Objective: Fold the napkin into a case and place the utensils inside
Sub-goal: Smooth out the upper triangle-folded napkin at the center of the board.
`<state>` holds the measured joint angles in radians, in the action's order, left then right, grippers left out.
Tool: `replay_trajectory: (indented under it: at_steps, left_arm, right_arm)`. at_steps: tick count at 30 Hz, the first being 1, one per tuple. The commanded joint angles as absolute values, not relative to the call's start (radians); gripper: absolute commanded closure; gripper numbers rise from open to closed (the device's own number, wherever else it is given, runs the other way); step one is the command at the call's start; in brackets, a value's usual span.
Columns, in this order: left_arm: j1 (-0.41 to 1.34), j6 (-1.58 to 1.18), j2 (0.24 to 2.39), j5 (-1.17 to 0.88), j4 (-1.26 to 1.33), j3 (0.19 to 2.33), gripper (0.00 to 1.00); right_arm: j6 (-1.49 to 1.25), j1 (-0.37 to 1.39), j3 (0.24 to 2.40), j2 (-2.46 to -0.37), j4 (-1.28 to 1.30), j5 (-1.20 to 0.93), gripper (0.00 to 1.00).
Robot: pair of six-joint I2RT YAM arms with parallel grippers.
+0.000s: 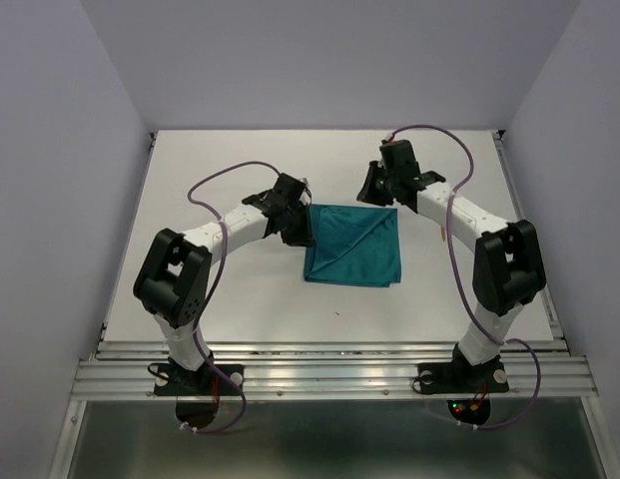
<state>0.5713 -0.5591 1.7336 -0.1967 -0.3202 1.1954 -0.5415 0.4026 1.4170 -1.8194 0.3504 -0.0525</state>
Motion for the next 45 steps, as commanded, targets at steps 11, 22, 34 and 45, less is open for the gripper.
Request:
replay_trajectory:
  at_steps: [11, 22, 34, 45]
  left_arm:
    - [0.598, -0.485, 1.867, -0.287, -0.259, 1.244, 0.8]
    - [0.598, -0.469, 1.859, -0.282, -0.264, 1.215, 0.8]
    - [0.62, -0.468, 1.853, -0.279, -0.265, 1.2, 0.8]
    - [0.627, -0.463, 1.787, -0.241, -0.25, 1.173, 0.8]
  right_arm:
    - [-0.523, 0.347, 1.236, -1.766, 0.334, -0.015, 0.88]
    - [-0.505, 0.308, 1.282, -1.858, 0.333, -0.043, 0.88]
    - [-0.503, 0.308, 1.327, -1.89, 0.36, -0.075, 0.89]
    - [-0.486, 0.308, 1.295, -1.884, 0.325, -0.028, 0.89]
